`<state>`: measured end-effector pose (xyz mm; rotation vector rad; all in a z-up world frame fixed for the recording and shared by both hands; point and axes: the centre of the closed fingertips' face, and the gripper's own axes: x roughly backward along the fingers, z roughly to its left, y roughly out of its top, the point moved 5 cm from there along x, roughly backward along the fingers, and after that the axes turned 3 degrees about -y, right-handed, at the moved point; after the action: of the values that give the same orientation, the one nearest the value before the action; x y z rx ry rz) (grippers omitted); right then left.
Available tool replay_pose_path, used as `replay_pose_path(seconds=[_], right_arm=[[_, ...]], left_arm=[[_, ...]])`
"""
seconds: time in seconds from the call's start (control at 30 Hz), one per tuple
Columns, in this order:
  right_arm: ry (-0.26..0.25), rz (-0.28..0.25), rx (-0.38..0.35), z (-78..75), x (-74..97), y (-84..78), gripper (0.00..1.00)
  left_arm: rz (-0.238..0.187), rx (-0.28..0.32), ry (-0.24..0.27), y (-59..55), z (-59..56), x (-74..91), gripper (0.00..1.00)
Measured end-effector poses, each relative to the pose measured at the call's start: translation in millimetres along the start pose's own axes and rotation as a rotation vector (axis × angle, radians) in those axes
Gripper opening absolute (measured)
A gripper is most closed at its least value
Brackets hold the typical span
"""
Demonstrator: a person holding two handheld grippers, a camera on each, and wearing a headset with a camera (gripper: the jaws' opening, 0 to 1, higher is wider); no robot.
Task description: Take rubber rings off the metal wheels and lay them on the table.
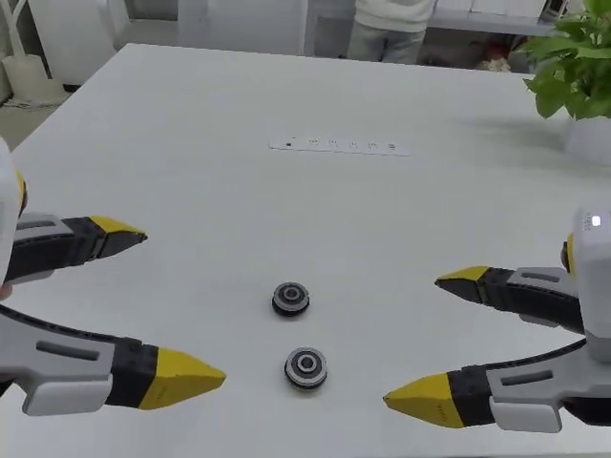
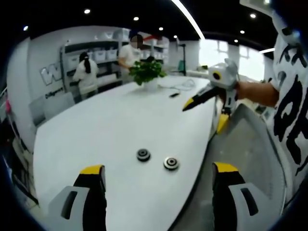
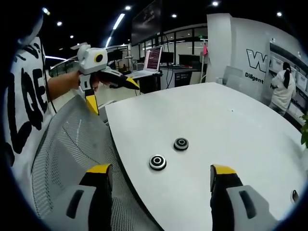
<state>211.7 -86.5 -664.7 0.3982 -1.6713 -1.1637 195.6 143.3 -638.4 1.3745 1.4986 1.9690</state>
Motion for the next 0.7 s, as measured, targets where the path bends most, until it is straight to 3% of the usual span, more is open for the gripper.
replay_pose_path(seconds=[0.33,0.7], right_arm=[[0.001,-0.004,-0.010,-2.4,-3.6,-3.1,0.79],[-0.001,-0.003,-0.018,-5.8,-7.3,-8.2,0.74]], left_arm=[[-0.004,0.002,0.017,1.3,1.4,4.5,0.93],[0.013,0.007,0.011,-6.6,-0.7,1.3,0.92]])
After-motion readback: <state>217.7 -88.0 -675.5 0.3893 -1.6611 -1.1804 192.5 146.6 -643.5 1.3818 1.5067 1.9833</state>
